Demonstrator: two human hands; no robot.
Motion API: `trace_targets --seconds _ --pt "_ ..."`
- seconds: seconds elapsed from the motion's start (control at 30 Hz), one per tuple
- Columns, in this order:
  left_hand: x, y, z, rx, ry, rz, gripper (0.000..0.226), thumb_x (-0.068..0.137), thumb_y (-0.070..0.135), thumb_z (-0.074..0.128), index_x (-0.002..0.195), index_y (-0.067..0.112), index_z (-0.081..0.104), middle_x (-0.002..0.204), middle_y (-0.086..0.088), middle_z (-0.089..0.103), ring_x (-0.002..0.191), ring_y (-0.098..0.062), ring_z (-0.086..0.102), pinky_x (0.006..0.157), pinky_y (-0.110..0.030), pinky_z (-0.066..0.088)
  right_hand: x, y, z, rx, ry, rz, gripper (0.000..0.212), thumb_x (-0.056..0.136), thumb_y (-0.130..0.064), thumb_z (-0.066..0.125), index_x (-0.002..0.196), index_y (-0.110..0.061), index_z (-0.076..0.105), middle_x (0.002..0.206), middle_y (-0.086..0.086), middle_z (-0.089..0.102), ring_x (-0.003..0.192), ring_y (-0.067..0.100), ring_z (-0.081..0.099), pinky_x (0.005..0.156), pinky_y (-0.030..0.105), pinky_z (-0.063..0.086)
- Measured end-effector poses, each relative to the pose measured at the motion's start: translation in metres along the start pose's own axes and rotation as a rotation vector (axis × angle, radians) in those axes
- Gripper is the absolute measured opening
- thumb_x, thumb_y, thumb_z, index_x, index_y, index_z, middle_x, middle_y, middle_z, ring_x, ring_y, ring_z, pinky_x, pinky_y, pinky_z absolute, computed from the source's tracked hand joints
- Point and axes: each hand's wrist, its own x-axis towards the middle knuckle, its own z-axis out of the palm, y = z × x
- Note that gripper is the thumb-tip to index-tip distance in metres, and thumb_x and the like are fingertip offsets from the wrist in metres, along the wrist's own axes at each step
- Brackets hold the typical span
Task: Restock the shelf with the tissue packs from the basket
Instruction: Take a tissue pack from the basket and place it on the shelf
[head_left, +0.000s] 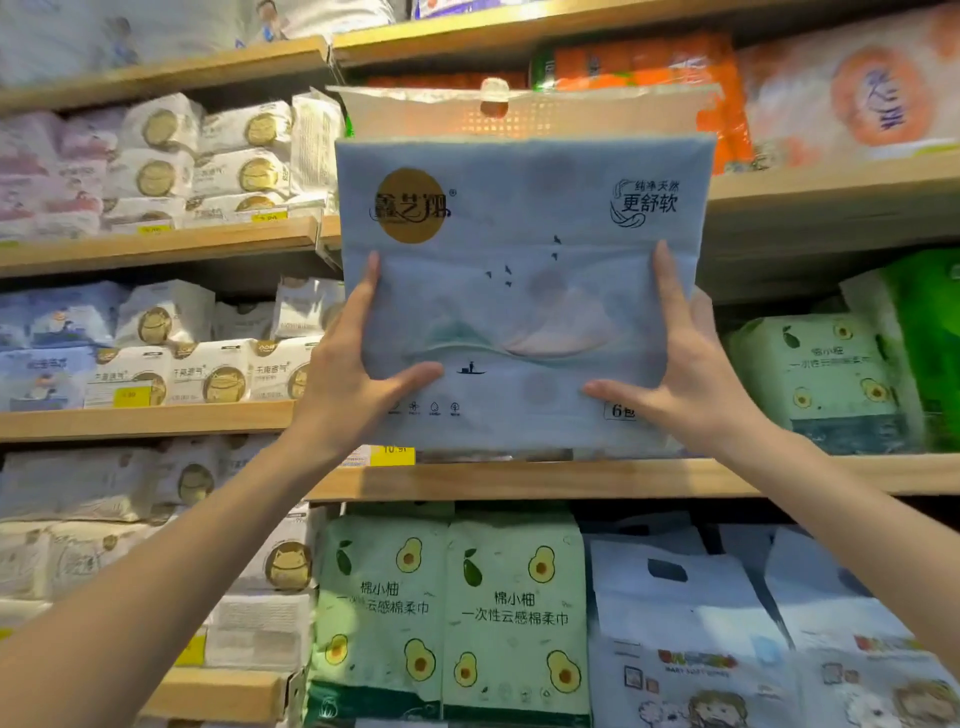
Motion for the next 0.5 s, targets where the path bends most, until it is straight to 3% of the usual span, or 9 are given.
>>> trace_targets --seconds 0.13,0.3,0.43,0.5 --pt "0.018 -0.026 0.002 -0.005 0.023 0.037 0.103 0.065 0.046 0.071 0.145 0.038 0.007 0.141 0.01 0.033 0.133 -0.012 0.035 0.111 -0.04 0.034 0.021 0.005 0.017 -0.046 0.017 -0.013 0.12 0.062 -0.03 0.08 0.14 -0.038 -0.01 0.139 0.011 0.021 0.112 -0.006 0.023 0.096 0.009 0.017" --pt "0.043 -0.067 0.002 -0.038 0.023 0.095 0.104 0.07 0.042 0.075 0.146 0.037 0.005 0.15 0.002 0.031 0.136 -0.013 0.033 0.111 -0.043 0.034 0.047 0.014 0.043 -0.164 0.055 -0.084 0.119 0.064 -0.027 0.08 0.144 -0.027 -0.009 0.14 0.016 0.022 0.125 0.01 0.021 0.099 0.016 0.018" --pt "0.053 -0.097 0.008 -0.052 0.028 0.105 0.106 0.069 0.042 0.075 0.145 0.039 0.002 0.15 0.0 0.03 0.137 -0.016 0.032 0.111 -0.046 0.033 0.058 0.023 0.063 -0.196 0.075 -0.109 0.122 0.06 -0.036 0.078 0.144 -0.022 -0.009 0.143 0.019 0.02 0.127 0.01 0.019 0.103 0.023 0.018" --pt "0.054 -0.108 0.014 -0.043 0.017 0.087 0.109 0.068 0.041 0.076 0.146 0.038 0.0 0.147 -0.004 0.032 0.135 -0.019 0.033 0.111 -0.044 0.032 0.058 0.029 0.073 -0.205 0.063 -0.103 0.123 0.062 -0.028 0.082 0.145 -0.022 -0.009 0.145 0.019 0.018 0.125 0.005 0.02 0.103 0.022 0.017"
